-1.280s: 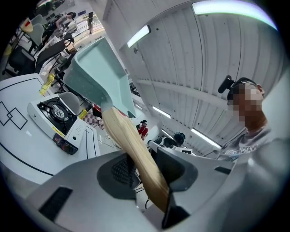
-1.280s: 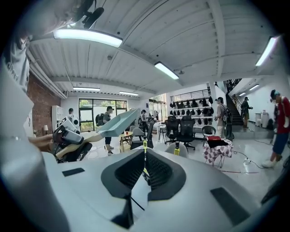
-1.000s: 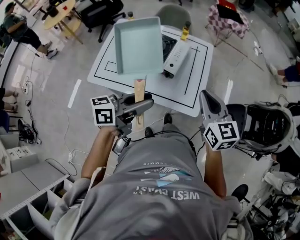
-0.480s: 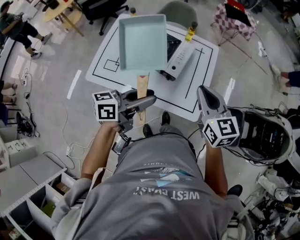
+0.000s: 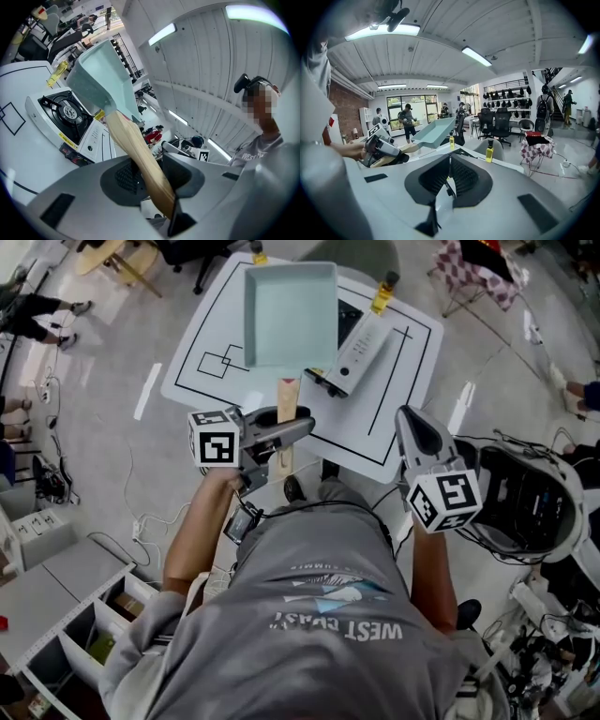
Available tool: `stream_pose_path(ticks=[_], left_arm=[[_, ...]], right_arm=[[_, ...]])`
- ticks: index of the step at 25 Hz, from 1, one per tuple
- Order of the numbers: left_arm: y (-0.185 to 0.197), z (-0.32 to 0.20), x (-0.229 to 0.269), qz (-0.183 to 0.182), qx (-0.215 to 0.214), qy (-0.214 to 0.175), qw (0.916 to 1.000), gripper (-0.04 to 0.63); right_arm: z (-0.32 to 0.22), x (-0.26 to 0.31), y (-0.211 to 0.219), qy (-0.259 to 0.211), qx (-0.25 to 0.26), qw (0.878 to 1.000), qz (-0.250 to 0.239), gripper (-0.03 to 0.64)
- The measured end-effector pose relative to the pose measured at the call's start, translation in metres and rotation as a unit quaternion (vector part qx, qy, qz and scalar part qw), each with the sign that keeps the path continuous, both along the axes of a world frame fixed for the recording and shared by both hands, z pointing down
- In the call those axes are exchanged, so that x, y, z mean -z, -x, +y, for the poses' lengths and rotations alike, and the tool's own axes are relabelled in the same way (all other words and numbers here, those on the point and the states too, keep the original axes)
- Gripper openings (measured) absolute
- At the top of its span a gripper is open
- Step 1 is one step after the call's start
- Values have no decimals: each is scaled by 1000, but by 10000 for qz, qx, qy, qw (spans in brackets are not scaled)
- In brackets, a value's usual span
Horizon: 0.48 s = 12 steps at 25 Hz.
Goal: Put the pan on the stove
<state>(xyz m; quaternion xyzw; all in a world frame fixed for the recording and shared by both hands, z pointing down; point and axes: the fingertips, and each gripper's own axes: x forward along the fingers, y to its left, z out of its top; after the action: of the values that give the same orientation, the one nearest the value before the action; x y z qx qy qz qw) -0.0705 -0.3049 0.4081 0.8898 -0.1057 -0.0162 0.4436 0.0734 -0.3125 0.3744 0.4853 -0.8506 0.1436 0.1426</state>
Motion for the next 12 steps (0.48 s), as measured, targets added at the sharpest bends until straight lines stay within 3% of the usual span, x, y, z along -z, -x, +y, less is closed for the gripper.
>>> stream_pose_path(ticks=[12], left_arm=[[-20, -49, -47, -49, 93, 412, 9991, 137]], right_arm=[[-32, -35, -21, 312, 13, 9995, -54, 21]])
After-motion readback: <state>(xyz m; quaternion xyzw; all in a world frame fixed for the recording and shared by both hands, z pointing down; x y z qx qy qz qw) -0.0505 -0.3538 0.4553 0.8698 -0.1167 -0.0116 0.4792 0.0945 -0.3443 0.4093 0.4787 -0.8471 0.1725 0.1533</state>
